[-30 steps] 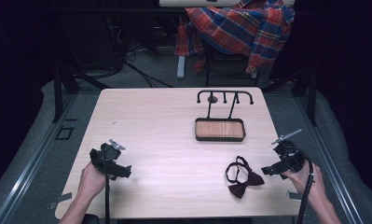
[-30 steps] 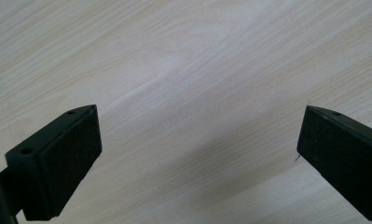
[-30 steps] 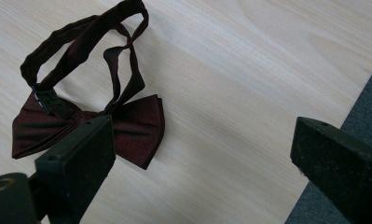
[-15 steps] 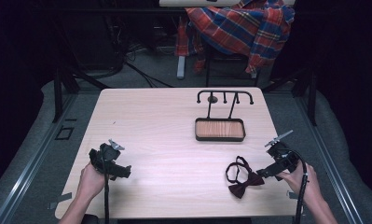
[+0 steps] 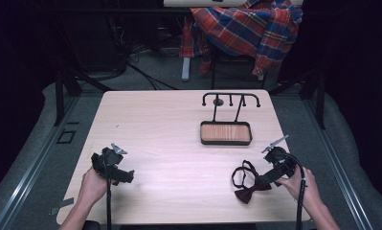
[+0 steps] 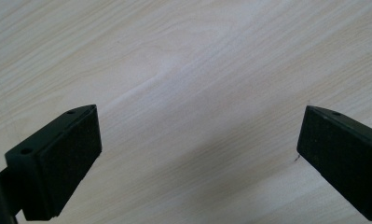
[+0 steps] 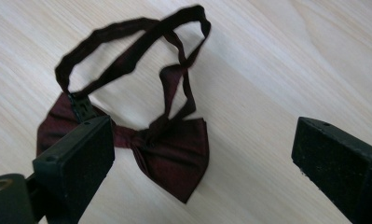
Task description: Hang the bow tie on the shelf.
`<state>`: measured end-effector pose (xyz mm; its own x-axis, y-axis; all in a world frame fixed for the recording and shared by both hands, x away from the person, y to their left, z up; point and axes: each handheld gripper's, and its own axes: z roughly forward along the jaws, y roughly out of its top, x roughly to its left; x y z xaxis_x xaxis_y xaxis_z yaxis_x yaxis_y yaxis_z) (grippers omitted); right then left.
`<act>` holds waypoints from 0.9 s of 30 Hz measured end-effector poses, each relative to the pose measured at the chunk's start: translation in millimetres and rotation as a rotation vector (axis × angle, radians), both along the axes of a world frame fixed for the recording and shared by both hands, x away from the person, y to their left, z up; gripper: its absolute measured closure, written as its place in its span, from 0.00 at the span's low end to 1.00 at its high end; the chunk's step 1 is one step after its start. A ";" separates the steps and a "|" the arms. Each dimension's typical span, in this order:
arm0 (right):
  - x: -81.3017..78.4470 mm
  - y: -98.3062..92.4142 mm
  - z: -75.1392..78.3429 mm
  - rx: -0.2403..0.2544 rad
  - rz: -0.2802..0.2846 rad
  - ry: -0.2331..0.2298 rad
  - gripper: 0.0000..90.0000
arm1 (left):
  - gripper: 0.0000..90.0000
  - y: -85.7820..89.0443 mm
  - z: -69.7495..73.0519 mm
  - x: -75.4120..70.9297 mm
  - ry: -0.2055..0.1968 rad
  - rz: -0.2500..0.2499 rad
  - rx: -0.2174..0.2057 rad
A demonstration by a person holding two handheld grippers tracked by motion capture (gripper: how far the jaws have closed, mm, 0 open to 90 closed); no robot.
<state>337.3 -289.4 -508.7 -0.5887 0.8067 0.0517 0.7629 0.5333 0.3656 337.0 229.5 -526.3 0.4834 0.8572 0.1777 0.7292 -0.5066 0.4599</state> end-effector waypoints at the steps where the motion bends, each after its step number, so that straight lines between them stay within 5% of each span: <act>1: 2.1 1.2 2.3 -0.025 0.024 0.018 0.06 | 0.00 0.7 -0.2 -1.1 -0.002 0.003 0.001; 7: -0.4 19.3 -0.1 -0.056 0.060 -0.034 0.12 | 0.00 0.6 1.5 -4.0 -0.003 0.004 0.001; 14: 8.1 23.1 -8.2 -0.058 0.054 0.009 0.17 | 0.00 2.7 -0.5 -6.5 0.003 0.000 0.011; 27: 15.1 25.3 -20.7 -0.035 0.033 0.070 0.52 | 0.00 3.8 0.8 -11.0 0.003 0.003 0.019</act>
<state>352.4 -264.0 -529.4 -0.6107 0.7891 0.0653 0.7677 0.5699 0.2928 326.0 233.4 -525.5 0.4813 0.8551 0.1926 0.7324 -0.5130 0.4476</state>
